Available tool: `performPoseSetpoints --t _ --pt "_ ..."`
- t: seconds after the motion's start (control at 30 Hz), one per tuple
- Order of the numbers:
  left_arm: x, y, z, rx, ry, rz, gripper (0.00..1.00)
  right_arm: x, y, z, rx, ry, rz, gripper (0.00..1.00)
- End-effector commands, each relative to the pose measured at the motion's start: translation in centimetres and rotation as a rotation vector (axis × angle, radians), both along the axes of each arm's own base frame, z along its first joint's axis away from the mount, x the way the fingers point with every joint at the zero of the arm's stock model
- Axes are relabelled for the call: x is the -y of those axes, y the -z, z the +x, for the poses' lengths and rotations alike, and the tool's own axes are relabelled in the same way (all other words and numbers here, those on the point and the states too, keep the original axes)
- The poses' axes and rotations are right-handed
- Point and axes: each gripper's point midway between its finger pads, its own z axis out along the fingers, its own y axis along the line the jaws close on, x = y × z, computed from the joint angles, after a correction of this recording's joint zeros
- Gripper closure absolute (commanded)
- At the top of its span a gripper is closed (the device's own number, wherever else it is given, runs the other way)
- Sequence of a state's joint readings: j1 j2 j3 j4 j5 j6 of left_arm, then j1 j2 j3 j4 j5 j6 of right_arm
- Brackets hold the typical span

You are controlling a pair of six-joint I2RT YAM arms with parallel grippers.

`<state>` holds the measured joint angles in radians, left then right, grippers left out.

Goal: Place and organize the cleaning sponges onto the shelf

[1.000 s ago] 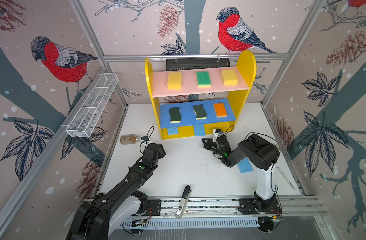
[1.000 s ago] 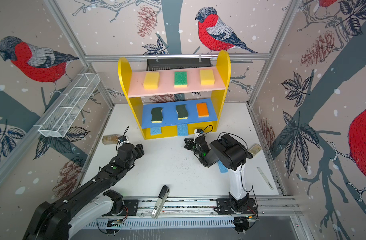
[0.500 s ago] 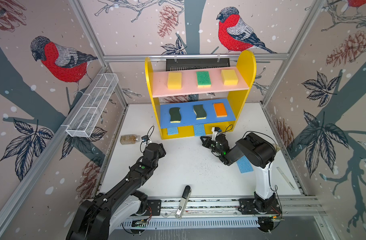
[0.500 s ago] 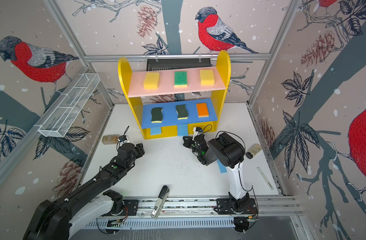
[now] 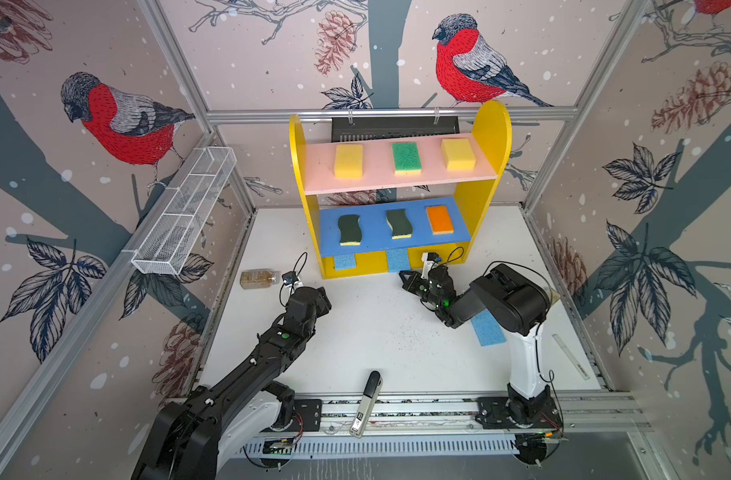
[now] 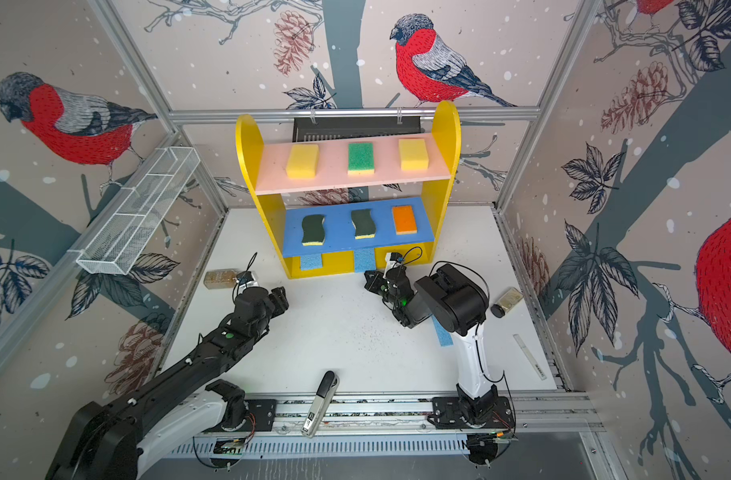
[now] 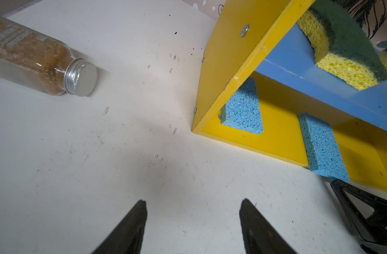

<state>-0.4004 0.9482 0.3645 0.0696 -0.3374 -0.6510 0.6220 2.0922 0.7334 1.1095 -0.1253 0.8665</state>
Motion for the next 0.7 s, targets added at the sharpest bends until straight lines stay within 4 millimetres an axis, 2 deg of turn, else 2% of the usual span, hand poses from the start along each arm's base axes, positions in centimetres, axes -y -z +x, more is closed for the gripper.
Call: performPoseSetpoints --t 0.0,0.33,0.67 --pt "0.2 -0.8 0.4 0.034 0.000 -0.020 0.32 0.7 2.0 0.0 -0.065 0.020 -0.055 0.97" --pt "0.1 -1.2 0.4 0.043 -0.005 -0.026 0.32 0.6 2.2 0.7 -0.076 0.021 -0.052 0.97" --pt "0.4 -0.6 0.5 0.029 0.001 -0.038 0.32 0.7 2.5 1.1 -0.084 0.027 -0.049 0.97"
